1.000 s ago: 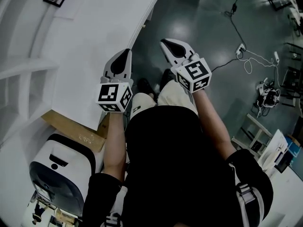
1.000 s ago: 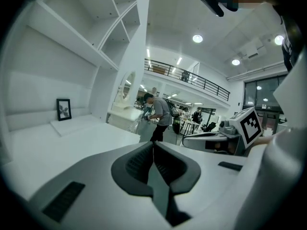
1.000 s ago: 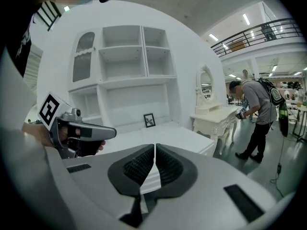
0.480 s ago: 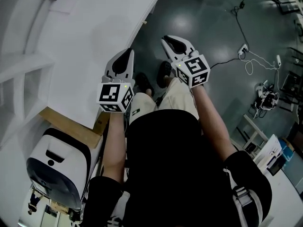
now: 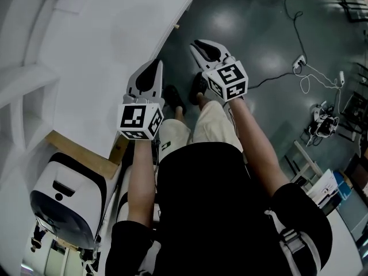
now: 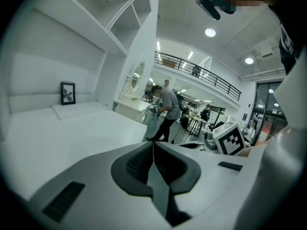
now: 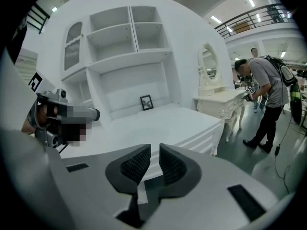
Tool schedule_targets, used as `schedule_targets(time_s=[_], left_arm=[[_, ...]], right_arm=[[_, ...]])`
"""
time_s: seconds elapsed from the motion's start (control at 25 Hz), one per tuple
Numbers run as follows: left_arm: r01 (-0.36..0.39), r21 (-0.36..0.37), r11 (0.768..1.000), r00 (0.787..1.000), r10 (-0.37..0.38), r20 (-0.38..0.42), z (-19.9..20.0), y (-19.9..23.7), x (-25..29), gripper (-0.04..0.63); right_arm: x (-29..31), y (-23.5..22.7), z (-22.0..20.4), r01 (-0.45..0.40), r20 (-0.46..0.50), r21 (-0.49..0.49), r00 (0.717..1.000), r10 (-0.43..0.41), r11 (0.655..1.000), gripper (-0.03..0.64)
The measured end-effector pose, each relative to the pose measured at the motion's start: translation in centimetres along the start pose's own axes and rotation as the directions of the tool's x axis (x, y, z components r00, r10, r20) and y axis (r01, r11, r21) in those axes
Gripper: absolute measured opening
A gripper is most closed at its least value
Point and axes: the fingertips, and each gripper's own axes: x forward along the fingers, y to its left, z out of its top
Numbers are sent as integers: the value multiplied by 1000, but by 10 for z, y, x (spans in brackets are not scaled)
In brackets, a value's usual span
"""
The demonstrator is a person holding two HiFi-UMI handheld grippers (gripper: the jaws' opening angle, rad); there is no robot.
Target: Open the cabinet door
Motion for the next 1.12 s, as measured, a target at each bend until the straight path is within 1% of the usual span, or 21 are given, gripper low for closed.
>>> schedule_targets(time_s=[0.28, 0.44, 0.6, 1.12], left_arm=[[-34, -21, 999, 999, 34, -11, -13, 8, 14, 25], [-55, -24, 998, 998, 55, -17, -19, 10, 21, 25], [-75, -41, 996, 997, 74, -17, -27, 12, 28, 25], [-116, -81, 990, 993, 114, -31, -51, 18, 48, 25]], right_arm=[[31, -14, -23, -35, -48, -16, 998, 35, 999, 95], [46, -25, -34, -46, -72, -23, 996, 44, 999, 98], [63, -34, -47, -56, -93, -44, 994, 52, 997, 110], [112, -54, -81, -92, -156, -86, 985, 77, 992, 133]])
